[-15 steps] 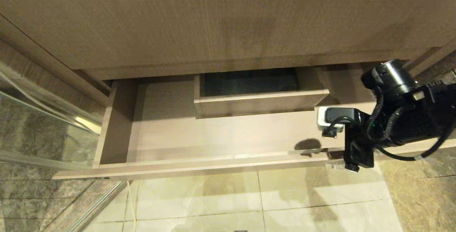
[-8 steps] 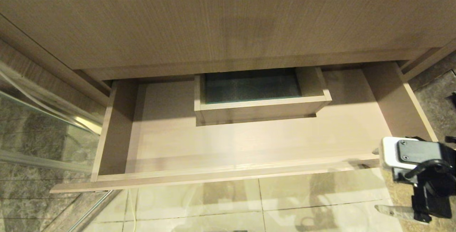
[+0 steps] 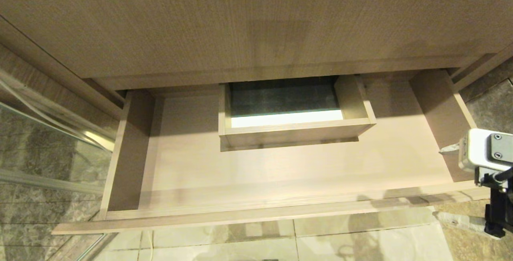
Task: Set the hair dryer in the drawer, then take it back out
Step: Pull open the drawer, then pick up the hairdryer
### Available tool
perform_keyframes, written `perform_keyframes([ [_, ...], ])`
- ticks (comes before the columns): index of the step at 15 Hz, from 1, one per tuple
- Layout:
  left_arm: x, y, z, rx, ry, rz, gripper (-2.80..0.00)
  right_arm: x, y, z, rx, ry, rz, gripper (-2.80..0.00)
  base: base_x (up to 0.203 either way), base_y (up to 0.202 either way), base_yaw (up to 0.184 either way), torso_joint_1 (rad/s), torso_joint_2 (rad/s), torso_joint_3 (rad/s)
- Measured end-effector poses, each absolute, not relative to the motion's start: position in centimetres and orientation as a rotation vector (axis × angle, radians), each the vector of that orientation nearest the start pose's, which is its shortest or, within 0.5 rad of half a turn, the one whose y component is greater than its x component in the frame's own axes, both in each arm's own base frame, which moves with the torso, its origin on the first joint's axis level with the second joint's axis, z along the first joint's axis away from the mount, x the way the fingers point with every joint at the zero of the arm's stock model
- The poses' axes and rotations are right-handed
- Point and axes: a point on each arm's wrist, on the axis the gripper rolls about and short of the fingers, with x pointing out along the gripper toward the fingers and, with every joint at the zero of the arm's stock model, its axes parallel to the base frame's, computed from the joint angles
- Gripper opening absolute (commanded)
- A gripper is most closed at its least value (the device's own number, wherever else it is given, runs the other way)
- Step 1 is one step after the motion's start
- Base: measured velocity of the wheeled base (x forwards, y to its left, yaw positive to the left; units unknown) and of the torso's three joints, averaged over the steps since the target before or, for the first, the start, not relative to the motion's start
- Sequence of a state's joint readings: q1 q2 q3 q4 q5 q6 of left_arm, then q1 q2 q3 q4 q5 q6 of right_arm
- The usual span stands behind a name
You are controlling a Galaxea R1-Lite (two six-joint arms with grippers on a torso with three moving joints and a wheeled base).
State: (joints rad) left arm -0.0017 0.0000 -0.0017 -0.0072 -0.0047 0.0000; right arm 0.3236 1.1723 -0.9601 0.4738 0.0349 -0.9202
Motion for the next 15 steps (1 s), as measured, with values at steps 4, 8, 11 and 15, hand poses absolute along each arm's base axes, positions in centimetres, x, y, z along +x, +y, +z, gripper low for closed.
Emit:
perform_keyframes([
  [4, -2.3, 0.0, 7.7, 0.0, -0.009, -0.006, -2.8, 14.7, 4.9, 26.4, -0.939, 0.444, 0.604, -2.8, 0.0, 0.0, 0.0, 0.0, 0.0, 0.0],
  [8, -2.3, 0.0, 7.7, 0.0, -0.009, -0.006, -2.8, 16.0, 4.9, 27.5, -0.899, 0.454, 0.573, -2.8, 0.0, 0.0, 0.0, 0.0, 0.0, 0.0],
  [11, -2.3, 0.0, 7.7, 0.0, -0.009, -0.006, -2.8, 16.7, 4.7, 27.9, -0.883, 0.472, 0.547, -2.8, 0.0, 0.0, 0.0, 0.0, 0.0, 0.0],
  [15, -2.3, 0.0, 7.7, 0.0, -0.009, -0.006, -2.8, 16.3, 2.5, 28.1, -0.839, 0.512, 0.428, -2.8, 0.0, 0.0, 0.0, 0.0, 0.0, 0.0],
])
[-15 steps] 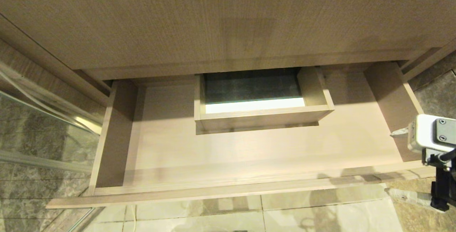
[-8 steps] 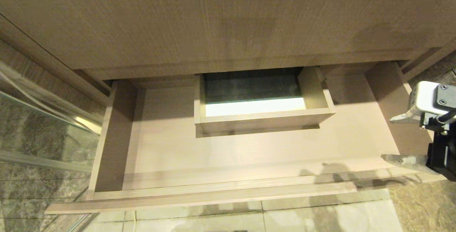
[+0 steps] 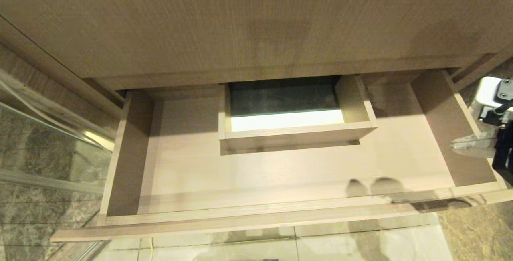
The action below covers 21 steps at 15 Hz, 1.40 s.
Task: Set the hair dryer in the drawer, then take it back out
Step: Pick up the hairdryer
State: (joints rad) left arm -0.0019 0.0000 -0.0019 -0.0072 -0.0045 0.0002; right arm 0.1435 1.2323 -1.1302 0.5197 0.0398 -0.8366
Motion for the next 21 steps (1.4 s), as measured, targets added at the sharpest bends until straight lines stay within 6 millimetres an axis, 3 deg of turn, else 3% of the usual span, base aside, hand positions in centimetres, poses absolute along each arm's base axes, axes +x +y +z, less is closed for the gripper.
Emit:
perform_keyframes([
  [3, -2.3, 0.0, 7.7, 0.0, -0.009, -0.006, -2.8, 14.8, 0.6, 28.2, -0.728, 0.54, 0.291, -2.8, 0.0, 0.0, 0.0, 0.0, 0.0, 0.0],
  [6, -2.3, 0.0, 7.7, 0.0, -0.009, -0.006, -2.8, 13.3, 0.1, 27.8, -0.506, 0.526, 0.189, -2.8, 0.0, 0.0, 0.0, 0.0, 0.0, 0.0],
  [9, -2.3, 0.0, 7.7, 0.0, -0.009, -0.005, -2.8, 11.9, 0.0, 26.4, -0.322, 0.466, 0.114, -2.8, 0.0, 0.0, 0.0, 0.0, 0.0, 0.0],
  [14, -2.3, 0.0, 7.7, 0.0, -0.009, -0.006, -2.8, 8.6, 0.0, 23.7, -0.207, 0.415, 0.077, -2.8, 0.0, 0.0, 0.0, 0.0, 0.0, 0.0],
  [21, -2.3, 0.0, 7.7, 0.0, -0.009, -0.006, -2.8, 0.7, 0.1, 13.6, -0.09, 0.377, 0.047, -2.8, 0.0, 0.0, 0.0, 0.0, 0.0, 0.0],
])
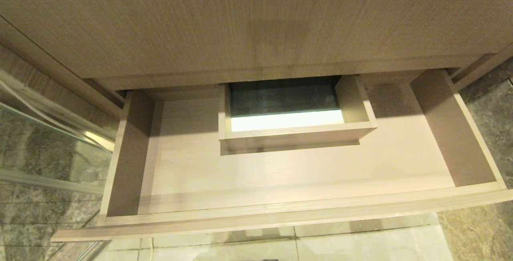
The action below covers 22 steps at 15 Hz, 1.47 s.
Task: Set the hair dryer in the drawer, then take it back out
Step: Pick up the hairdryer
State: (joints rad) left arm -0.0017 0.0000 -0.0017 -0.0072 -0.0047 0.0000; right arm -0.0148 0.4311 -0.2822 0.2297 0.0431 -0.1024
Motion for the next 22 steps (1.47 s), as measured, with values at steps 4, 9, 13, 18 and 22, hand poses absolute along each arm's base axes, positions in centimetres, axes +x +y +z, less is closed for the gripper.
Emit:
perform_keyframes([
  [4, -2.3, 0.0, 7.7, 0.0, -0.009, -0.006, -2.8, -1.6, 0.0, 9.7, -0.066, 0.222, -0.018, -2.8, 0.0, 0.0, 0.0, 0.0, 0.0, 0.0],
  [9, -2.3, 0.0, 7.7, 0.0, -0.009, -0.006, -2.8, -2.2, 0.0, 8.2, -0.011, -0.004, 0.001, -2.8, 0.0, 0.0, 0.0, 0.0, 0.0, 0.0],
  [13, -2.3, 0.0, 7.7, 0.0, -0.009, -0.006, -2.8, -2.3, 0.0, 7.7, -0.005, -0.012, 0.0, -2.8, 0.0, 0.0, 0.0, 0.0, 0.0, 0.0],
  [18, -2.3, 0.0, 7.7, 0.003, -0.009, -0.006, -2.8, -2.3, 0.0, 7.7, -0.002, -0.014, -0.001, -2.8, 0.0, 0.0, 0.0, 0.0, 0.0, 0.0],
  [22, -2.3, 0.0, 7.7, -0.002, -0.009, -0.005, -2.8, -2.3, 0.0, 7.6, -0.001, -0.013, -0.001, -2.8, 0.0, 0.0, 0.0, 0.0, 0.0, 0.0],
])
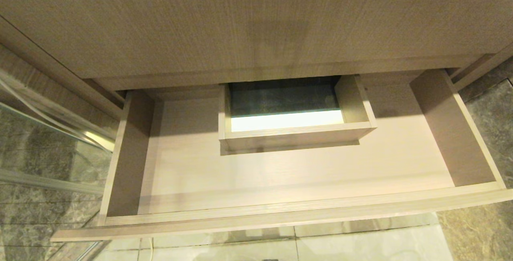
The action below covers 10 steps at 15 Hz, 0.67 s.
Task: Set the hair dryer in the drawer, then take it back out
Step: Pick up the hairdryer
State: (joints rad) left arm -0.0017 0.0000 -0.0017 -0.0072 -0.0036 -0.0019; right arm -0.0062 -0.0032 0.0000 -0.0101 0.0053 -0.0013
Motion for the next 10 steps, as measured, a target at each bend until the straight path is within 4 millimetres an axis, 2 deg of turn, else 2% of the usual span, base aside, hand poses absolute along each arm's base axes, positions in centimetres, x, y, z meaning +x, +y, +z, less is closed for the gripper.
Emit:
perform_keyframes([
  [10, -2.29, -0.01, 7.67, -0.002, -0.009, -0.005, -2.8, -2.3, 0.02, 7.65, -0.002, -0.013, 0.001, -2.8, 0.0, 0.007, 0.0, 0.001, 0.0, 0.001],
])
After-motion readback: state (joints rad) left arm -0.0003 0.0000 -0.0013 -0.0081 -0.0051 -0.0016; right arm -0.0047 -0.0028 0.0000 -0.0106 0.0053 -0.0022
